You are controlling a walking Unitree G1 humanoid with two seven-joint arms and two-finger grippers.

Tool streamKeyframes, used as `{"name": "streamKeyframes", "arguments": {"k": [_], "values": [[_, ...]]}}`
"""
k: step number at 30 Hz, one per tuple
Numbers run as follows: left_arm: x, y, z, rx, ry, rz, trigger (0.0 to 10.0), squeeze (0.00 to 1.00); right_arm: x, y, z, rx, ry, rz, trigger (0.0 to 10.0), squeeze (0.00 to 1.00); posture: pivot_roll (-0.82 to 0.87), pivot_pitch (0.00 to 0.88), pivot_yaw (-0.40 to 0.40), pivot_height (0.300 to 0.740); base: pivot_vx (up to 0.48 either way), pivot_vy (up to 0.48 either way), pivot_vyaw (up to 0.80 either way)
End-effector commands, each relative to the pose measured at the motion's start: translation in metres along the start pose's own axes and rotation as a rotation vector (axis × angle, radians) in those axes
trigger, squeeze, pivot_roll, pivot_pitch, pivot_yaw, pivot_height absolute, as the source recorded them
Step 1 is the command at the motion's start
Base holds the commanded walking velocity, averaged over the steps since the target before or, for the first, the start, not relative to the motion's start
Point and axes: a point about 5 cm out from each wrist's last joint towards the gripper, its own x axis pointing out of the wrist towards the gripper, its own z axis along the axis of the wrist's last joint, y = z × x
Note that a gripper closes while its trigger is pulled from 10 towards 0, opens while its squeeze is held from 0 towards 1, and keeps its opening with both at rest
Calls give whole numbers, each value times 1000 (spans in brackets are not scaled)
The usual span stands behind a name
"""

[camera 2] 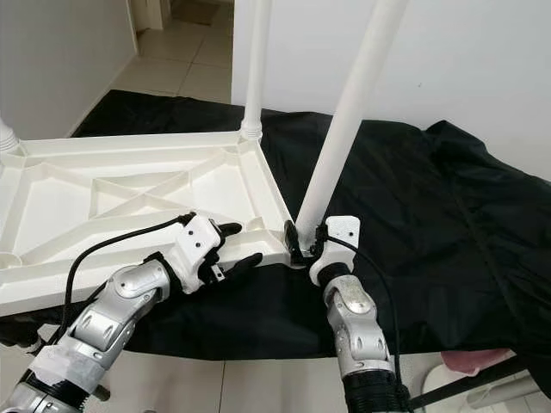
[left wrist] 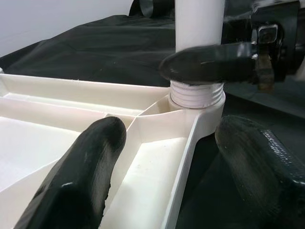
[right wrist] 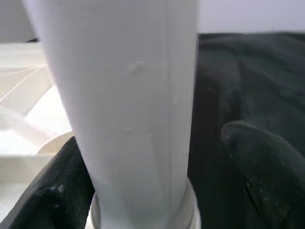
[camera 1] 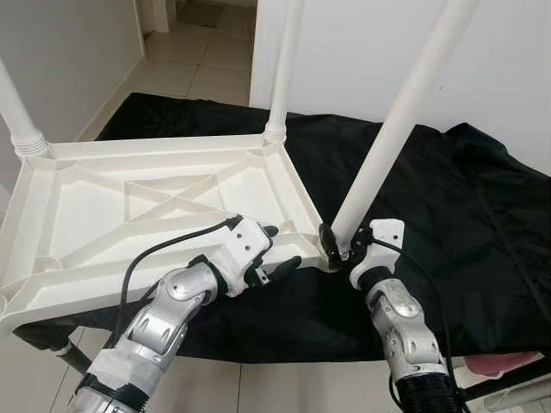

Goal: Building children table

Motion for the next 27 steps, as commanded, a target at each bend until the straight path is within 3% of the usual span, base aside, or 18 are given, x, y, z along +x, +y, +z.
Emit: {"name": "streamKeyframes", "arguments": {"k": [1, 2, 5, 8, 16, 17, 18, 19, 21, 22, 27], "values": [[0, -5, 0, 1, 5, -61, 10000, 0, 1, -5, 2, 9, -15, 56, 10000, 0, 17, 0, -88, 740, 0, 0, 0], [0, -5, 0, 1, 5, -61, 10000, 0, 1, -5, 2, 9, -15, 56, 10000, 0, 17, 0, -88, 740, 0, 0, 0], [2, -6, 0, 2, 12, -78, 10000, 0, 8, 5, 4, 17, -18, 252, 10000, 0, 11, 0, -70, 740, 0, 0, 0], [3, -6, 0, 5, 12, -83, 10000, 0, 14, 10, 4, -3, 1, 340, 10000, 0, 12, 0, -67, 740, 0, 0, 0], [3, -5, 0, 11, 21, -87, 10000, 0, 28, 10, 1, -71, 41, 417, 10000, 0, 16, 0, -70, 740, 0, 0, 0], [3, -6, 0, 11, 24, -90, 10000, 0, 29, 8, 0, -83, 49, 421, 5176, 0, 17, 0, -71, 740, 0, 0, 0], [3, -6, 0, 11, 24, -90, 10000, 0, 29, 8, 0, -83, 49, 421, 5176, 0, 17, 0, -71, 740, 0, 0, 0], [3, -8, -1, 8, 26, -97, 10000, 0, 30, 4, -2, -99, 65, 421, 1686, 0, 19, 0, -74, 740, 0, 0, 0], [3, -9, -1, 7, 27, -100, 10000, 0, 30, 3, -3, -99, 70, 419, 1686, 0, 19, 0, -74, 740, 0, 0, 0], [3, -9, -1, 4, 25, -99, 10000, 0, 29, 1, -4, -98, 75, 419, 0, 0, 19, 0, -78, 740, 0, 0, 0], [4, -10, -1, 2, 24, -94, 10000, 0, 27, -3, -9, -98, 92, 417, 0, 0, 18, 0, -81, 740, 0, 0, 0]]}}
